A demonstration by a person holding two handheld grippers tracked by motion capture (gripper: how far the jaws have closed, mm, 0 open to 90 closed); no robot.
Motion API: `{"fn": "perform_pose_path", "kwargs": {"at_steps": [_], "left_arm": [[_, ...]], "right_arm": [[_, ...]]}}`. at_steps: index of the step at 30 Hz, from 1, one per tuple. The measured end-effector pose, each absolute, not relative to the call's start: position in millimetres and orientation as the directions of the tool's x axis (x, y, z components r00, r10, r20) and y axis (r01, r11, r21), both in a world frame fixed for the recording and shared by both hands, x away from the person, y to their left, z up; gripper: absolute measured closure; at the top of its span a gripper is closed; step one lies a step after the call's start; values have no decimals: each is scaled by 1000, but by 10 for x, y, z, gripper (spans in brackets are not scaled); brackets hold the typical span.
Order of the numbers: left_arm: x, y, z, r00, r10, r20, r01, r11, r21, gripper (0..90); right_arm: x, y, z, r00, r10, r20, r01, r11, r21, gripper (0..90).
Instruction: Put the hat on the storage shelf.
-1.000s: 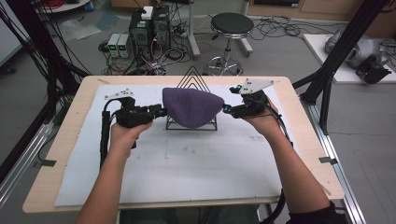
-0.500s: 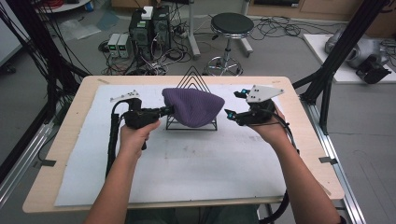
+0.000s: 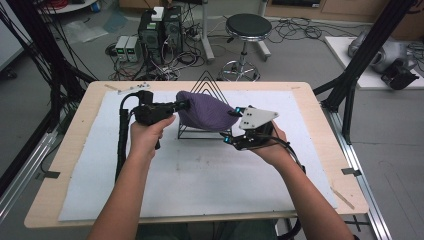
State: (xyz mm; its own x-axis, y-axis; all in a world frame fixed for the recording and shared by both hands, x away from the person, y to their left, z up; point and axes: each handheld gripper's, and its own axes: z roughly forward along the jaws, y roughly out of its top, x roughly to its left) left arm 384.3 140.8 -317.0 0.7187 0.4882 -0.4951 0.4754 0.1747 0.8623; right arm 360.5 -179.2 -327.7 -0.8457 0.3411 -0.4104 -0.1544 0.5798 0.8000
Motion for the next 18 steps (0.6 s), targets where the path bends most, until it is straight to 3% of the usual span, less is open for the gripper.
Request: {"fn": "perform_pose_path", "kwargs": {"at_steps": [2,3,4,6,10,16,18], "left_arm": [[3842,1417,-3171,718,490,-494,476,173,863,877],[3841,1421,-3171,718,492,-492,475,169,864,877],[3839,1430,-3170,717,498,-488,474,165,865,877],[3834,1455,-3167,711,508,-487,477,160,864,876],[3828,1526,-3150,701,510,-497,482,175,859,876],[3876,1515,-3076,704,527,-477,468,163,869,860],[3895,1526,-3038,699,552,-455,451,155,879,813]], "right_arm": [[3621,-1733,-3343,-842,327,-430,-162,607,778,449],[3625,-1693,-3378,-838,299,-457,-182,635,751,671],[3625,-1693,-3378,-838,299,-457,-182,635,751,671],[3622,-1684,-3353,-828,293,-477,-207,631,747,788],[3692,-1849,-3073,-806,384,-450,-201,538,818,812],[3917,-1877,-2792,-784,434,-443,-181,523,833,810],[4026,-1831,-2729,-775,443,-450,-172,538,825,810]]}}
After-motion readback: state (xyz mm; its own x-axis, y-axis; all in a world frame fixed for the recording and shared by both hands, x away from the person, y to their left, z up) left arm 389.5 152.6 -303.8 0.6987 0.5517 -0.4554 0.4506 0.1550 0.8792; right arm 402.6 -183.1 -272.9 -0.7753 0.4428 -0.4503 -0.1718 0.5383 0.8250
